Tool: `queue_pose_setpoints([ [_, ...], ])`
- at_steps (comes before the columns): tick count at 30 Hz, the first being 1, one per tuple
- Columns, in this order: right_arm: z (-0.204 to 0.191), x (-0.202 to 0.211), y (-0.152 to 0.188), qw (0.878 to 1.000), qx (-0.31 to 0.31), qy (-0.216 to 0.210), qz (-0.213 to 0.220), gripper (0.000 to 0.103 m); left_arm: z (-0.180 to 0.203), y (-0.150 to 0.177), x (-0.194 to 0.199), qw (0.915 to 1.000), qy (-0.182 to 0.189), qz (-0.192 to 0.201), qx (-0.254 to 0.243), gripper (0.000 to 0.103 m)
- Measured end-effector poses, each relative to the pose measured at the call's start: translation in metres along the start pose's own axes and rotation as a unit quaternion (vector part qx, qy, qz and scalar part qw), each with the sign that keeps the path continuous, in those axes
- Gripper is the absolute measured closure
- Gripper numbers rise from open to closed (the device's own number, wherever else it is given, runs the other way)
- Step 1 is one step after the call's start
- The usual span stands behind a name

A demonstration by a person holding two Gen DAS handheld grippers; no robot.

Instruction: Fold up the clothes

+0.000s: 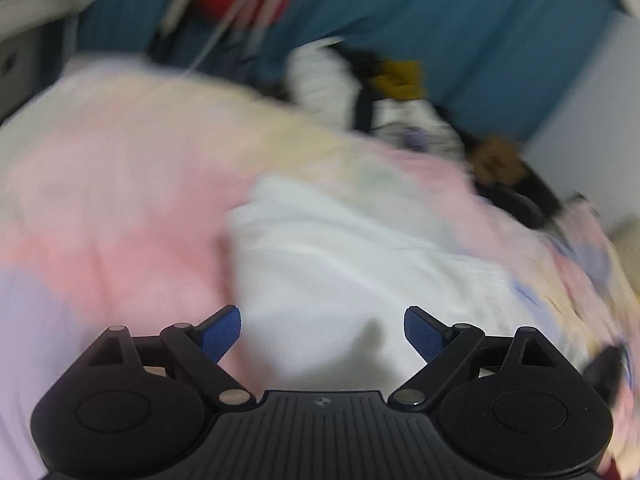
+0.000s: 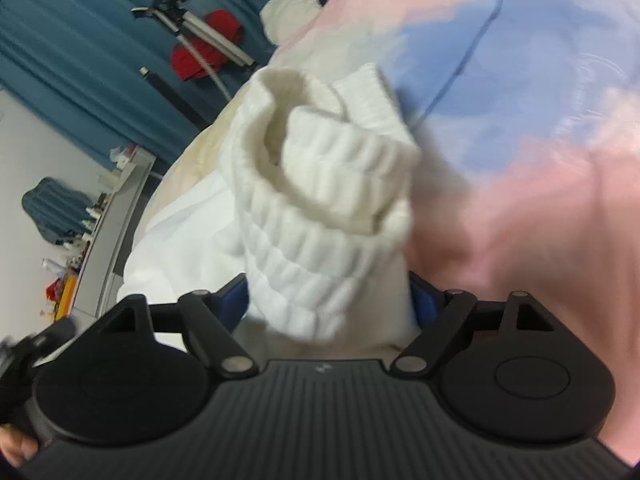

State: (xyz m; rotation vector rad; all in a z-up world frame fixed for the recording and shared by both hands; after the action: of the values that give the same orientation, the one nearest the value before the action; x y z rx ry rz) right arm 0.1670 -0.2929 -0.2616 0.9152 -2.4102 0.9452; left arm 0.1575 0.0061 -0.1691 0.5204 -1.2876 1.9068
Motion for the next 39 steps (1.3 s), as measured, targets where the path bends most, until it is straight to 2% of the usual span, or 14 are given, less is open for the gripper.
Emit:
queue_pose_setpoints([
  [4, -0.013, 0.013, -0.003, 0.999, 0.016, -0.033, 0.018, 0.019, -0.017, -0.005, -0.026, 0.9977, 0.014, -0.049, 0.046, 0.012],
  [7, -0.024, 0.025, -0.005, 0.997, 0.028, -0.066, 0.039, 0.019, -0.02, -0.004, -0.04, 0.9962, 0.018, -0.064, 0.056, 0.009],
  [10, -0.016, 0.014, -0.003, 0.999, 0.024, -0.034, 0.03, 0.025, -0.023, -0.001, -0.049, 0.9954, 0.027, -0.073, 0.056, 0.005],
  [11, -0.012, 0.008, -0.002, 0.999, 0.02, -0.012, 0.026, 0.036, -0.024, 0.0, -0.052, 0.995, 0.031, -0.075, 0.058, 0.012],
  [12, -0.009, 0.004, 0.0, 1.0, 0.018, 0.003, 0.024, 0.043, -0.024, 0.002, -0.054, 0.9948, 0.035, -0.076, 0.058, 0.031],
  [13, -0.009, 0.005, 0.0, 0.999, 0.017, 0.004, 0.028, 0.047, -0.022, 0.003, -0.055, 0.9952, 0.037, -0.073, 0.053, 0.041],
  [15, -0.016, 0.013, -0.002, 0.999, 0.021, 0.0, 0.043, 0.061, -0.011, 0.005, -0.05, 0.9974, 0.026, -0.06, 0.029, 0.058],
  [17, -0.028, 0.023, -0.005, 0.998, 0.034, -0.006, 0.059, 0.065, 0.003, 0.003, -0.039, 0.999, 0.017, -0.041, 0.005, 0.067],
  [22, -0.049, 0.058, -0.026, 0.992, 0.043, -0.04, 0.111, 0.068, 0.042, -0.027, 0.001, 0.9985, 0.052, 0.018, -0.004, 0.071],
  [27, -0.043, 0.105, -0.071, 0.979, 0.033, -0.064, 0.191, 0.068, 0.122, -0.067, 0.013, 0.9919, 0.105, 0.057, -0.044, 0.071],
  [30, -0.017, 0.117, -0.099, 0.97, 0.023, -0.051, 0.236, 0.068, 0.182, -0.093, -0.015, 0.9862, 0.13, 0.069, -0.076, 0.07],
  [33, 0.009, 0.128, -0.128, 0.959, 0.013, -0.037, 0.28, 0.068, 0.24, -0.114, -0.074, 0.9794, 0.154, 0.074, -0.108, 0.07],
  [37, 0.045, 0.145, -0.165, 0.941, 0.0, -0.019, 0.339, 0.068, 0.296, -0.117, -0.156, 0.9701, 0.171, 0.059, -0.162, 0.07],
  [39, 0.073, 0.133, -0.172, 0.941, -0.021, -0.001, 0.339, 0.068, 0.311, -0.11, -0.2, 0.9684, 0.171, 0.037, -0.178, 0.07],
])
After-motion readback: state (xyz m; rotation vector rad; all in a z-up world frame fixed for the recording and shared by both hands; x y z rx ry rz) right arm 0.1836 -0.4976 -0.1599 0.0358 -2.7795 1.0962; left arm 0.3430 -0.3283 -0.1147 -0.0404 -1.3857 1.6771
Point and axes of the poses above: each gripper's, at about its wrist camera, not at the fingertips, and x roughly against the way its jaws point, z to its right, y to its underside, the point moved 4 cm from there along -x, roughly the way its jaws point, and after that the axes turned 2 degrees about -y, right-handed, at the moved point
